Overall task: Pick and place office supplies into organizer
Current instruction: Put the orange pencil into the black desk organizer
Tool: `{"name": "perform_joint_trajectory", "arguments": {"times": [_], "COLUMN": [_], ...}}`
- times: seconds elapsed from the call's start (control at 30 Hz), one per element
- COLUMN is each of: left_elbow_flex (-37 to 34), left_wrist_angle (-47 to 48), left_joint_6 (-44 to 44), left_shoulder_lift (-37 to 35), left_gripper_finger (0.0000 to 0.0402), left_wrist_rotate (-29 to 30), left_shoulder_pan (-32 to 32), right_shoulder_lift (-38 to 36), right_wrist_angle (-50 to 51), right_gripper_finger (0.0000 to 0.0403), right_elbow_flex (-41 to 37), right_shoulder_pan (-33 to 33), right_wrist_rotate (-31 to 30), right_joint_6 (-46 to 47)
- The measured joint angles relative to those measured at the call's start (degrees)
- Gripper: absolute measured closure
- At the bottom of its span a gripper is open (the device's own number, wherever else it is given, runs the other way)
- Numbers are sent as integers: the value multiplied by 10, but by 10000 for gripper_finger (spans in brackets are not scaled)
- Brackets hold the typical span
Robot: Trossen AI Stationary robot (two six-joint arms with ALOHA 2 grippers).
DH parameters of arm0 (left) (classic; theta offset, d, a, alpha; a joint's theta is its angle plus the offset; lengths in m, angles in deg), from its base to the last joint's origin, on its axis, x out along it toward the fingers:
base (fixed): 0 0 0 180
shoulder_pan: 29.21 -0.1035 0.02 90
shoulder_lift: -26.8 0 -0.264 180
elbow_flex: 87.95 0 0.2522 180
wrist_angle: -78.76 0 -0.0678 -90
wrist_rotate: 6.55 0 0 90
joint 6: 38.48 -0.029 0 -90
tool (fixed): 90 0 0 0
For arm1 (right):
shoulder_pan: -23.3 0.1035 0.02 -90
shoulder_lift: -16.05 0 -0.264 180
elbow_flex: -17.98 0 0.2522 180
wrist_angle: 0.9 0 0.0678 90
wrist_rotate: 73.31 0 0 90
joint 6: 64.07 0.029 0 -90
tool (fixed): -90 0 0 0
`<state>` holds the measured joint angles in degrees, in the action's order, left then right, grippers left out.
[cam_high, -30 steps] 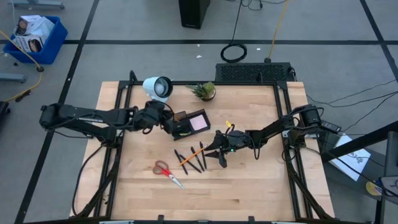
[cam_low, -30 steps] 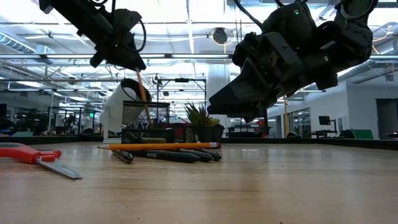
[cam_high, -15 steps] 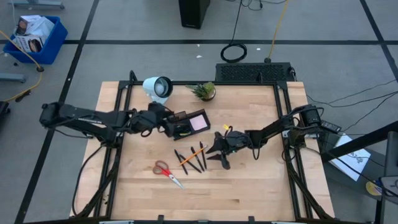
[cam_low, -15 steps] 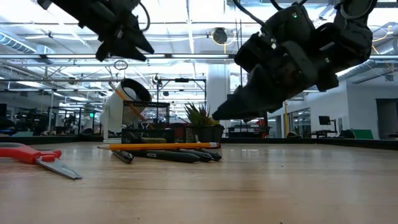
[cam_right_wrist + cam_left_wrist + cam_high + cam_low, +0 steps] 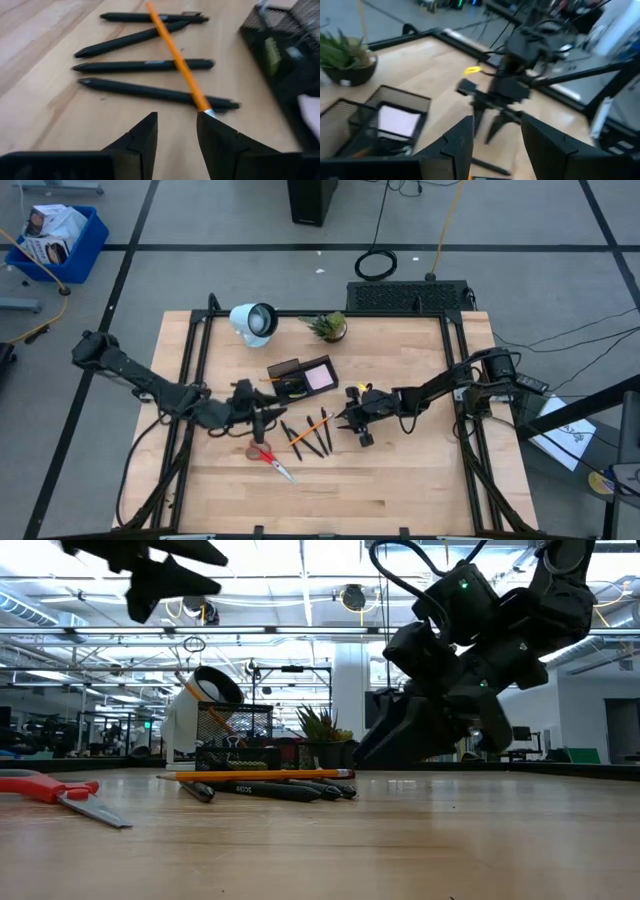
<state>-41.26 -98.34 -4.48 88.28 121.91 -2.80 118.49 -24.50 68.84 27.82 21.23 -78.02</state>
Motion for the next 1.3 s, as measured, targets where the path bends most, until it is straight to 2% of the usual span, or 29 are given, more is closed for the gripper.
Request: {"name": "perform_joint_trajectory", "arguments": {"times": [0.2, 0.4, 0.6, 0.73, 1.3], "left_elbow_flex": [-60, -97, -99, -99, -99], "left_wrist_angle": [-113, -168, -174, -185, -194], "left_joint_6": [-5, -4, -7, -7, -18], "left_shoulder_lift": [0, 0, 0, 0, 0], "left_gripper_finger": [231, 231, 231, 231, 231], "left_wrist_rotate": [38, 41, 42, 42, 36], "left_shoulder_pan": [60, 75, 75, 75, 77], "right_shoulder_lift": [-1, 0, 4, 11, 75], "right_wrist_angle": [-18, -18, -23, -25, -45], "right_gripper_finger": [277, 277, 277, 277, 277], "right_elbow_flex": [0, 2, 3, 12, 26], "right_shoulder_pan": [-41, -78, -84, -83, -85], "right_wrist_rotate": [27, 106, 109, 137, 121], "right_joint_6": [-7, 7, 8, 13, -4]}}
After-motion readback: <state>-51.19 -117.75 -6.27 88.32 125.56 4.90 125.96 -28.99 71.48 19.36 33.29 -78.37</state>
